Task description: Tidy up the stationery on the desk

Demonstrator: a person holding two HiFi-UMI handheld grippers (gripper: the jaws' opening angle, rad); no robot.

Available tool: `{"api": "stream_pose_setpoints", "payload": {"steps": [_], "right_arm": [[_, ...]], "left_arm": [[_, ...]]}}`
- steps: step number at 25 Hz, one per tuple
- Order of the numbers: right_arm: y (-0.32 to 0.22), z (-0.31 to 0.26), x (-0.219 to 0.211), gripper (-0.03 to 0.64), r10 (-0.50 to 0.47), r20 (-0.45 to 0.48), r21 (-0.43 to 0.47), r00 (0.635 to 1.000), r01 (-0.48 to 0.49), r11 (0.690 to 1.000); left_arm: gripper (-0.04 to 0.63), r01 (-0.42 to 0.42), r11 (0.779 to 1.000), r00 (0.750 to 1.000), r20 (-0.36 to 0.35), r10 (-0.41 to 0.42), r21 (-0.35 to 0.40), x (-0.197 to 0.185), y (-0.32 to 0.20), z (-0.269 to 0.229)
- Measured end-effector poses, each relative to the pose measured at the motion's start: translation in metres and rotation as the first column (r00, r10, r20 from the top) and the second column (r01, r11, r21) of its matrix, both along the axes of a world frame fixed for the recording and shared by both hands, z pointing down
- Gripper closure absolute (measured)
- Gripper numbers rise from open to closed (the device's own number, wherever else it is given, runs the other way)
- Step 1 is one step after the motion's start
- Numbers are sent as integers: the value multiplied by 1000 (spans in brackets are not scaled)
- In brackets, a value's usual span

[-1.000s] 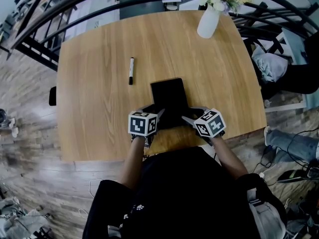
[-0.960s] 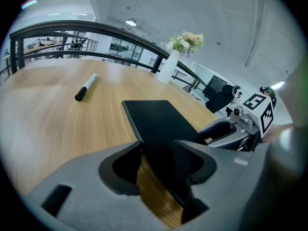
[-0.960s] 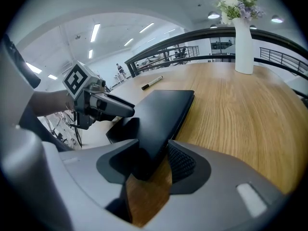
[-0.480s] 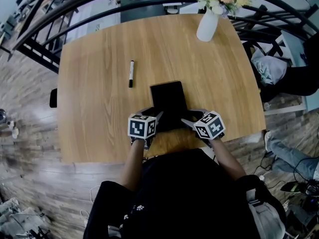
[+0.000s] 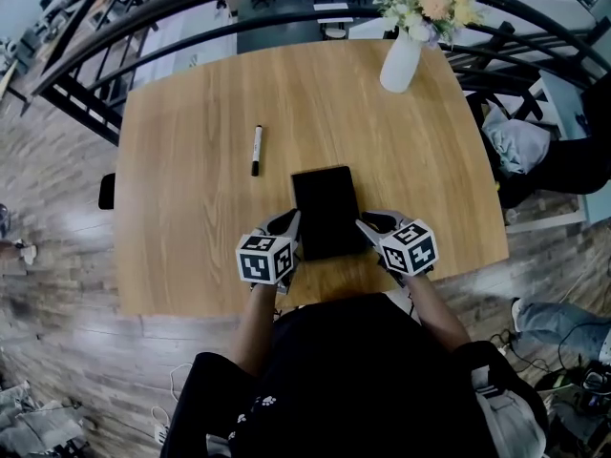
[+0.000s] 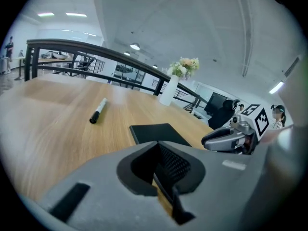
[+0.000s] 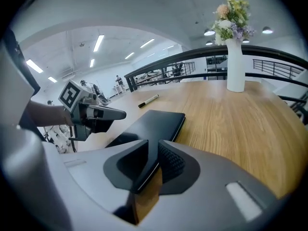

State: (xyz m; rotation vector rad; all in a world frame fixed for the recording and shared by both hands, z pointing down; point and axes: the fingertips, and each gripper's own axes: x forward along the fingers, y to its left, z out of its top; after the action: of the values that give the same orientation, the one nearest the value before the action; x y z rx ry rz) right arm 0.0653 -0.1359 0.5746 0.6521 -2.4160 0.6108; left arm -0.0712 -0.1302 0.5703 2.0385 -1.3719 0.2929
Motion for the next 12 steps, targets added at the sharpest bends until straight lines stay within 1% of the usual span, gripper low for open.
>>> {"api": "stream_pose_setpoints", "payload": {"steps": [1, 2, 4, 7, 12], "right_arm": [[-3, -6, -1, 566, 13, 20, 19, 1000, -13, 1000], [-6, -13, -2, 590, 26, 43, 37, 999, -28, 999], [-12, -28, -3, 606, 53, 96, 74, 994, -60, 995], [-19, -52, -5, 606, 80, 167, 129, 983, -102, 986], [-26, -87, -7, 607, 98, 257, 205, 961, -154, 967]], "left_arm": [[601, 2, 1000, 1000, 2, -2, 27, 0, -1, -6], [601, 1, 999, 1000, 6, -1, 52, -1, -1, -13], [601, -9, 995, 1000, 26, 6, 100, 0, -1, -26], [601, -25, 985, 998, 53, 16, 171, 1, -1, -46], [601, -30, 965, 997, 70, 12, 262, 3, -1, -76]]}}
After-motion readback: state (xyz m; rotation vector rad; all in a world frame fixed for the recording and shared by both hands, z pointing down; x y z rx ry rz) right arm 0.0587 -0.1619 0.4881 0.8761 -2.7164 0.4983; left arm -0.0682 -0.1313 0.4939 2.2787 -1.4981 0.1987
